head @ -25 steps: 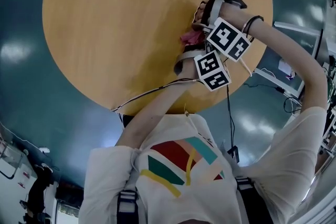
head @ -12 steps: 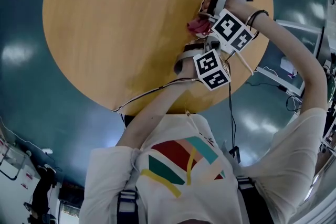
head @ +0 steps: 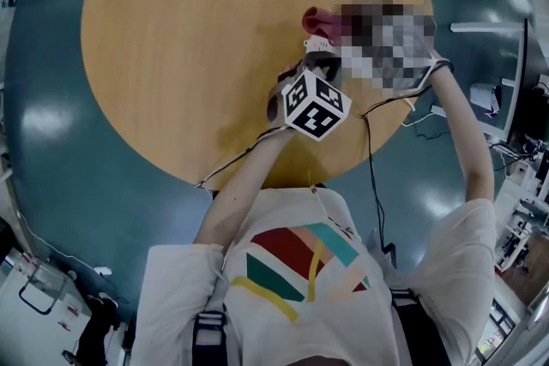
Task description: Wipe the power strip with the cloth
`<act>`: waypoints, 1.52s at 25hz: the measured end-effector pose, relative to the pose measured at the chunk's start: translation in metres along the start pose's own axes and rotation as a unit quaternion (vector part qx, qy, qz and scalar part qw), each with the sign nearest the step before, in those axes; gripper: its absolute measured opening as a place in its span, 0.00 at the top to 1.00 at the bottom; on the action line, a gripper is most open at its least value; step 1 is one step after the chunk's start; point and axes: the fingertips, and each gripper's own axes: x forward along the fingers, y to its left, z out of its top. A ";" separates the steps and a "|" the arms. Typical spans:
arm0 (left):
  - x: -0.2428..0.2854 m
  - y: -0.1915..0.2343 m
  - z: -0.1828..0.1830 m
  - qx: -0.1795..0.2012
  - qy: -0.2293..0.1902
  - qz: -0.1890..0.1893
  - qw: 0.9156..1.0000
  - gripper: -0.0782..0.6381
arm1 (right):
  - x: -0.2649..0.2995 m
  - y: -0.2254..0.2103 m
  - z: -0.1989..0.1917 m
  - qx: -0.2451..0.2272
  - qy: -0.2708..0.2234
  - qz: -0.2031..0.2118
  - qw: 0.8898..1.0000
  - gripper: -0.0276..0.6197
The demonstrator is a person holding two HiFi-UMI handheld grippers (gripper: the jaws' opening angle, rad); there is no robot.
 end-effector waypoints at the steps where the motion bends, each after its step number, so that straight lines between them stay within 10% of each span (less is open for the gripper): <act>1: -0.013 0.002 0.007 -0.020 -0.022 0.003 1.000 0.83 | -0.022 -0.002 0.002 0.072 -0.023 -0.046 0.996 0.90; 3: -0.037 0.002 0.022 -0.050 -0.058 0.001 0.997 0.83 | -0.073 -0.004 0.004 0.232 -0.088 -0.151 0.957 0.90; 9: -0.106 -0.042 0.067 -0.059 -0.144 0.008 0.988 0.83 | -0.198 0.058 -0.010 0.541 -0.262 -0.360 0.713 0.90; 12: -0.125 -0.086 0.071 -0.051 -0.172 0.000 0.984 0.83 | -0.205 0.112 -0.003 0.593 -0.295 -0.361 0.656 0.90; 17: -0.147 -0.143 0.048 -0.021 -0.195 0.034 0.980 0.83 | -0.196 0.188 0.029 0.594 -0.296 -0.345 0.664 0.90; 21: -0.164 -0.156 0.031 -0.013 -0.215 0.050 0.975 0.83 | -0.192 0.214 0.046 0.617 -0.322 -0.332 0.637 0.90; 38: -0.174 -0.183 0.032 0.001 -0.231 0.074 0.970 0.83 | -0.226 0.246 0.045 0.577 -0.310 -0.365 0.662 0.90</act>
